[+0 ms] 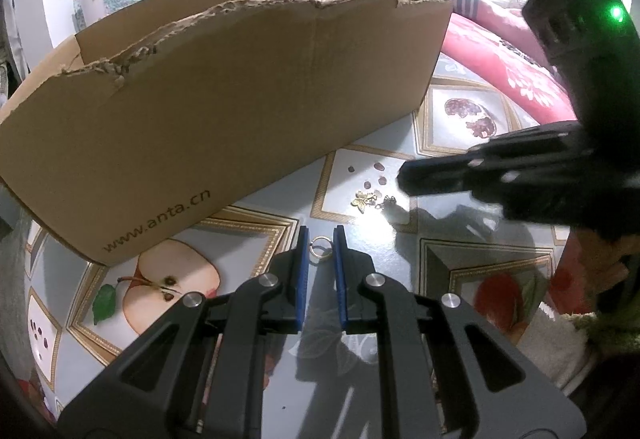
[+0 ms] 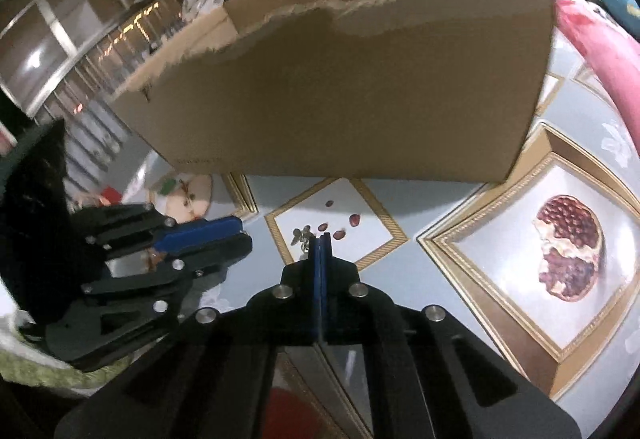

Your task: Organize jewelry

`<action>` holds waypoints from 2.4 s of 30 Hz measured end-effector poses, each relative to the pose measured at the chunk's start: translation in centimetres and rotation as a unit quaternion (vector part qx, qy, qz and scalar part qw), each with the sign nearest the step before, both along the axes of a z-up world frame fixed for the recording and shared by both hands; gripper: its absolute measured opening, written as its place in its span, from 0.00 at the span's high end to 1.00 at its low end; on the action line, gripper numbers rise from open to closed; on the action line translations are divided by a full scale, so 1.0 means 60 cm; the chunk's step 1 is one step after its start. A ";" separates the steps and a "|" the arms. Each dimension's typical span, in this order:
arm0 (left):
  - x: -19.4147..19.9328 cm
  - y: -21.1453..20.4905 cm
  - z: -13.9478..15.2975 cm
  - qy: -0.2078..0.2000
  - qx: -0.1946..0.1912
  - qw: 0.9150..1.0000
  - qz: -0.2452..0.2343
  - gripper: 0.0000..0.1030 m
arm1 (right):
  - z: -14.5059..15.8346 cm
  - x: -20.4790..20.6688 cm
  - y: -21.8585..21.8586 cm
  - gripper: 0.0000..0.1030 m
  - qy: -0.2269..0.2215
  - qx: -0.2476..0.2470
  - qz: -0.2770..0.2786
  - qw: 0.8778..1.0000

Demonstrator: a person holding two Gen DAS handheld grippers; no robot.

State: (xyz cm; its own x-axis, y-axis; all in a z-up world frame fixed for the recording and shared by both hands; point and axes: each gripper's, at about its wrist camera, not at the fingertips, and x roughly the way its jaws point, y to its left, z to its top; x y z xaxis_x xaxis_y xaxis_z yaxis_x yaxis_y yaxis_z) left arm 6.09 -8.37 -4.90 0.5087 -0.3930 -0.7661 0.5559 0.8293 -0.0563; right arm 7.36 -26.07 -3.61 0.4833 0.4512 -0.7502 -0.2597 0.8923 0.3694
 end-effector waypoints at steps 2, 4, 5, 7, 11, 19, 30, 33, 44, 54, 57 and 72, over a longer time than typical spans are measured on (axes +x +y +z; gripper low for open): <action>0.000 0.000 0.001 0.000 -0.001 1.000 0.001 0.90 | 0.009 -0.003 -0.004 1.00 -0.005 0.009 -0.005 1.000; -0.001 -0.001 0.000 0.000 -0.002 1.000 0.001 0.90 | 0.019 -0.005 -0.006 1.00 -0.015 0.010 -0.007 1.000; -0.001 0.000 0.000 -0.001 -0.002 1.000 0.001 0.90 | 0.023 -0.007 -0.007 1.00 -0.017 0.013 -0.007 1.000; -0.003 0.000 0.002 -0.001 -0.003 1.000 0.002 0.90 | 0.031 -0.008 -0.009 1.00 -0.022 0.020 -0.005 1.000; -0.003 0.000 0.003 -0.003 -0.003 1.000 0.003 0.90 | 0.037 -0.008 -0.002 0.99 -0.027 0.012 0.008 1.000; -0.004 0.001 0.004 -0.003 -0.002 1.000 0.003 0.90 | 0.004 -0.003 0.045 0.76 -0.026 -0.068 0.030 0.997; -0.003 0.006 0.001 0.000 -0.005 1.000 0.004 0.90 | -0.011 -0.001 0.036 0.98 -0.025 -0.084 0.016 0.996; -0.003 0.008 0.001 -0.001 -0.005 1.000 0.006 0.90 | -0.004 -0.006 0.021 0.99 -0.024 -0.060 0.007 0.998; -0.011 0.017 0.018 -0.013 -0.010 1.000 0.009 0.90 | 0.065 -0.027 -0.019 0.99 -0.057 0.003 -0.011 0.998; -0.020 0.061 0.157 -0.039 -0.120 0.992 -0.009 0.90 | 0.194 -0.009 -0.016 0.99 -0.141 0.057 0.013 0.988; -0.008 0.070 0.203 -0.055 -0.140 0.988 -0.017 0.90 | 0.228 0.013 -0.016 0.99 -0.161 0.074 0.023 0.984; 0.176 0.061 0.160 0.023 -0.085 0.995 0.051 0.89 | 0.161 0.186 0.003 0.98 -0.036 0.045 0.033 0.998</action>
State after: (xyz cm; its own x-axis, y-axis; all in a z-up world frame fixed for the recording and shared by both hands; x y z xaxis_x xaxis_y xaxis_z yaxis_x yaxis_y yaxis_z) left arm 16.66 -4.72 4.72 0.5190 -0.4669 -0.7160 0.4633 0.8576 -0.2235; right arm 18.53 -25.90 6.03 0.5016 0.5480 -0.6694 -0.3457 0.8363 0.4256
